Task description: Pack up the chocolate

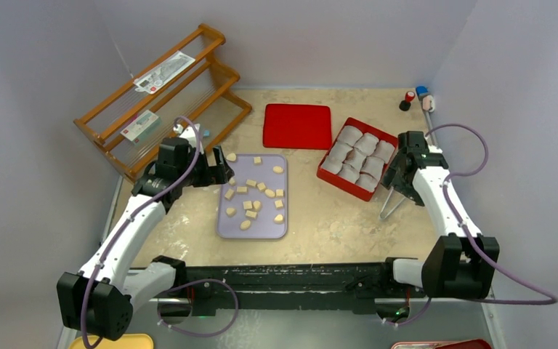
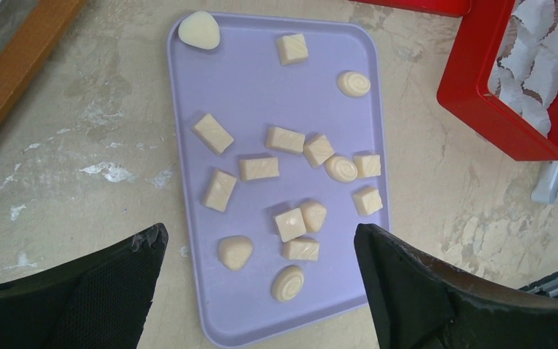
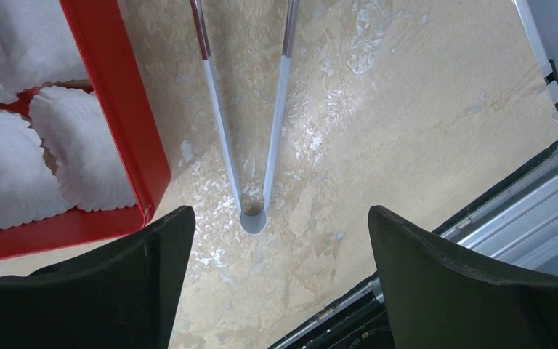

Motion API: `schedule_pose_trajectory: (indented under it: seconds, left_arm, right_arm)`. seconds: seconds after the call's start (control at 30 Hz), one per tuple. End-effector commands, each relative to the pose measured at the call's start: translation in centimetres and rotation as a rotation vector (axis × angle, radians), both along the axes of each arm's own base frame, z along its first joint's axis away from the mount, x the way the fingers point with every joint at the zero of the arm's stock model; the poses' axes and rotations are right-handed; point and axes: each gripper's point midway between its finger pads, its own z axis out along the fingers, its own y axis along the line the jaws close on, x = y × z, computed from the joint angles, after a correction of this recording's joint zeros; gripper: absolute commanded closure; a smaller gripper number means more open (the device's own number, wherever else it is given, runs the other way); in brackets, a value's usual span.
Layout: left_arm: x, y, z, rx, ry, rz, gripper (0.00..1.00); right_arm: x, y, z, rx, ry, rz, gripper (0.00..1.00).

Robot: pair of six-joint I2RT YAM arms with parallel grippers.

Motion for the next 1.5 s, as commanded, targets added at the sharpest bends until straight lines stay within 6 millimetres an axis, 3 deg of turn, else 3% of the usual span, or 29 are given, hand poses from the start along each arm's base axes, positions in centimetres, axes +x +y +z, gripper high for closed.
schedule_pose_trajectory:
  seconds: [0.0, 0.3, 0.6, 1.23, 1.47]
  left_arm:
    - [0.7, -0.1, 1.0, -0.009, -0.072, 0.006, 0.00]
    - [1.3, -0.1, 0.2, -0.006, -0.092, 0.009, 0.00]
    - [2.3, -0.4, 0.9, -0.007, -0.107, 0.003, 0.01]
    - [3.6, -1.4, 0.4, -0.005, -0.099, -0.014, 0.04]
    - [3.6, -2.1, 0.0, -0.008, -0.091, -0.027, 0.04]
  right_arm:
    - [0.2, -0.3, -1.1, -0.012, 0.035, -0.004, 0.09]
    - [1.6, -0.4, -3.0, -0.009, 0.075, -0.014, 0.11]
    - [3.0, -0.7, -4.5, -0.009, 0.095, -0.043, 0.13]
    - [4.2, -1.8, -7.2, 0.058, 0.126, -0.126, 0.16]
    - [3.8, -2.0, -7.3, 0.055, 0.131, -0.144, 0.24]
